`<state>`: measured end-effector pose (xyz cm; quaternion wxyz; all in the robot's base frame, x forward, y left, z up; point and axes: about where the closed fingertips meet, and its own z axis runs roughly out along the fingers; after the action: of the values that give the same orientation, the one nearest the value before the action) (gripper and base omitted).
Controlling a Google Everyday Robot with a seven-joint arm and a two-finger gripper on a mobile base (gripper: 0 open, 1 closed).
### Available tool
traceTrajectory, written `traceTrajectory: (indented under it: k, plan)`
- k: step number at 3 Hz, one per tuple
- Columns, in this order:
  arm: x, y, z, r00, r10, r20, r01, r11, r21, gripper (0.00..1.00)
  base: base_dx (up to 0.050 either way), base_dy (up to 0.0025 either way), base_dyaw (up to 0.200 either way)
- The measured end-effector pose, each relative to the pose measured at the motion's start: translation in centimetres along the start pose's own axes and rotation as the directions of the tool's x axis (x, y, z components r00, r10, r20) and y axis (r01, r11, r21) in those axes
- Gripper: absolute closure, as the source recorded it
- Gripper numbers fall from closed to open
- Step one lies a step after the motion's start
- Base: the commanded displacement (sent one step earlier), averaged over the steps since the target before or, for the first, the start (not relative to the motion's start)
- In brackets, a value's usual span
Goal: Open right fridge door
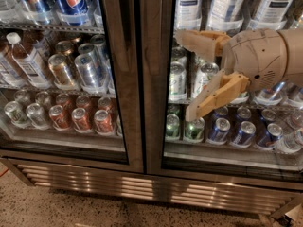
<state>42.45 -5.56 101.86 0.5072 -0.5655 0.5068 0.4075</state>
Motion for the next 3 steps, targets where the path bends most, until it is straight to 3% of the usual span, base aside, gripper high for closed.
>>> traceTrajectory:
  k: [1,2,3]
  plan:
    - [0.0,0.0,0.0,1.0,0.0,0.0,0.0,1.0,0.0,0.0,-0.022,-0.00198,0.18]
    - [0.0,0.0,0.0,1.0,0.0,0.0,0.0,1.0,0.0,0.0,0.0,0.0,0.0]
    - [0.0,0.0,0.01,1.0,0.0,0.0,0.0,1.0,0.0,0.19,0.0,0.0,0.0]
